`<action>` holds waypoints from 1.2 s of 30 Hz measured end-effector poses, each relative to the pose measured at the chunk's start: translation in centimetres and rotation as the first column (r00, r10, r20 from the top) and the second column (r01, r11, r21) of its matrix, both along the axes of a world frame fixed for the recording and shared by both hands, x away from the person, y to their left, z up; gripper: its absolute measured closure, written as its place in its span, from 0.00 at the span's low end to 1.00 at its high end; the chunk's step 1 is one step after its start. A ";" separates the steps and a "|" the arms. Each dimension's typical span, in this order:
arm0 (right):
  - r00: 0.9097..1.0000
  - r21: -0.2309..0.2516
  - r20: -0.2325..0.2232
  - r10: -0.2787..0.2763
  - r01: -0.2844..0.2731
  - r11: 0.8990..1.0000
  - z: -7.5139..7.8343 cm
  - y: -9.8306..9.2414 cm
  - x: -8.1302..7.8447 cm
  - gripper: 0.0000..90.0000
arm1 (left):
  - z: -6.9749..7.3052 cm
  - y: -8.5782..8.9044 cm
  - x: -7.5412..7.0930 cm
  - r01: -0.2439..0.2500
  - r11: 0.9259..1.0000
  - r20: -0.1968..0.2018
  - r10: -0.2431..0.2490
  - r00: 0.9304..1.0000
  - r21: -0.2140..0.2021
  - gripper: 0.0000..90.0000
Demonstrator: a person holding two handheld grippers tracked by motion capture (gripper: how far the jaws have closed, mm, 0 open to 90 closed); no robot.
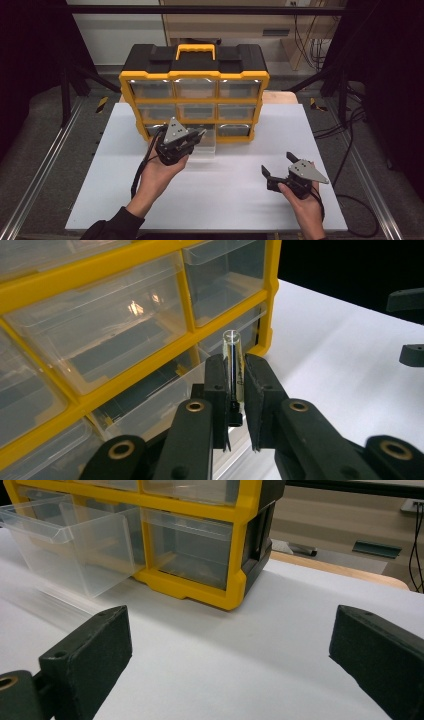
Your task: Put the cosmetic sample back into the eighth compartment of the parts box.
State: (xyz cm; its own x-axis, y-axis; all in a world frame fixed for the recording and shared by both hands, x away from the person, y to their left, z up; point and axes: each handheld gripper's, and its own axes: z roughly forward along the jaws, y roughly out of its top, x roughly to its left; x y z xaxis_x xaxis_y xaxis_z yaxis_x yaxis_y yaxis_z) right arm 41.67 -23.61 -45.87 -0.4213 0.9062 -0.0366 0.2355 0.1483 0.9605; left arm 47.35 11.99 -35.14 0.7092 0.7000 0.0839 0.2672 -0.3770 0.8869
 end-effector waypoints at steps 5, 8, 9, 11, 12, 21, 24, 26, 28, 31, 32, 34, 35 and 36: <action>1.000 0.000 0.002 0.000 0.000 1.000 0.0 0.0 0.0 0.04 | 0.1 0.2 0.3 -0.007 1.000 -0.001 0.007 1.000 -0.004 0.90; 1.000 0.000 0.002 0.000 0.000 1.000 0.0 0.0 0.0 0.04 | 0.1 0.4 0.5 -0.009 1.000 -0.008 0.009 1.000 -0.009 0.90; 1.000 -0.002 0.001 0.000 0.000 1.000 0.0 0.0 0.0 0.04 | 0.1 0.5 0.5 -0.012 1.000 -0.008 0.012 1.000 -0.009 0.90; 1.000 -0.003 0.000 0.001 -0.001 1.000 0.0 0.0 0.0 0.04 | 0.2 0.6 0.6 -0.014 1.000 -0.008 0.014 1.000 -0.011 0.90; 1.000 -0.003 0.000 0.000 0.000 1.000 0.0 0.0 0.0 0.04 | 0.2 0.7 0.7 -0.015 1.000 -0.008 0.015 1.000 -0.011 0.90; 1.000 -0.004 0.000 0.001 -0.001 1.000 0.0 0.0 0.0 0.04 | 0.3 1.1 1.2 -0.027 1.000 -0.011 0.027 1.000 -0.013 0.90; 1.000 -0.004 0.000 0.001 -0.001 1.000 0.0 0.0 0.0 0.04 | 0.3 1.3 1.4 -0.033 0.999 -0.014 0.033 0.999 -0.016 0.90; 1.000 -0.004 -0.002 0.001 -0.001 1.000 0.0 0.0 0.0 0.04 | 0.3 1.3 1.5 -0.035 0.999 -0.016 0.035 0.999 -0.019 0.90; 1.000 -0.004 -0.003 0.002 -0.002 1.000 0.0 0.0 0.0 0.04 | 0.3 1.4 1.6 -0.037 0.999 -0.018 0.037 0.999 -0.018 0.90; 1.000 -0.003 0.000 0.001 -0.001 1.000 0.0 0.0 0.0 0.04 | 0.2 1.4 1.7 -0.039 0.999 -0.020 0.039 0.999 -0.015 0.90; 1.000 -0.001 0.000 0.001 -0.001 1.000 0.0 0.0 0.0 0.04 | 0.2 1.5 1.8 -0.039 0.999 -0.021 0.039 0.999 -0.012 0.90; 1.000 0.000 -0.001 0.002 -0.002 1.000 0.0 0.0 0.0 0.04 | 0.1 1.5 1.8 -0.042 0.999 -0.022 0.041 0.999 -0.012 0.90; 1.000 0.000 -0.002 0.002 -0.002 1.000 0.0 0.0 0.0 0.04 | 0.1 1.5 1.9 -0.043 0.999 -0.023 0.043 0.999 -0.012 0.90; 1.000 -0.001 -0.001 0.003 -0.003 1.000 0.0 0.0 0.0 0.04 | 0.0 1.5 1.9 -0.044 0.999 -0.025 0.044 0.999 -0.013 0.90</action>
State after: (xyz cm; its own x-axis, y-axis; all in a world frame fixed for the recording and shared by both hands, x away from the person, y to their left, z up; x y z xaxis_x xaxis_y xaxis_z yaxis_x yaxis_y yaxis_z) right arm 41.70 -23.64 -45.88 -0.4238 0.9050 -0.0371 0.2362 0.1499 0.9601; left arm 49.25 13.47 -35.09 0.6793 0.7316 0.0566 0.3052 -0.3519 0.8849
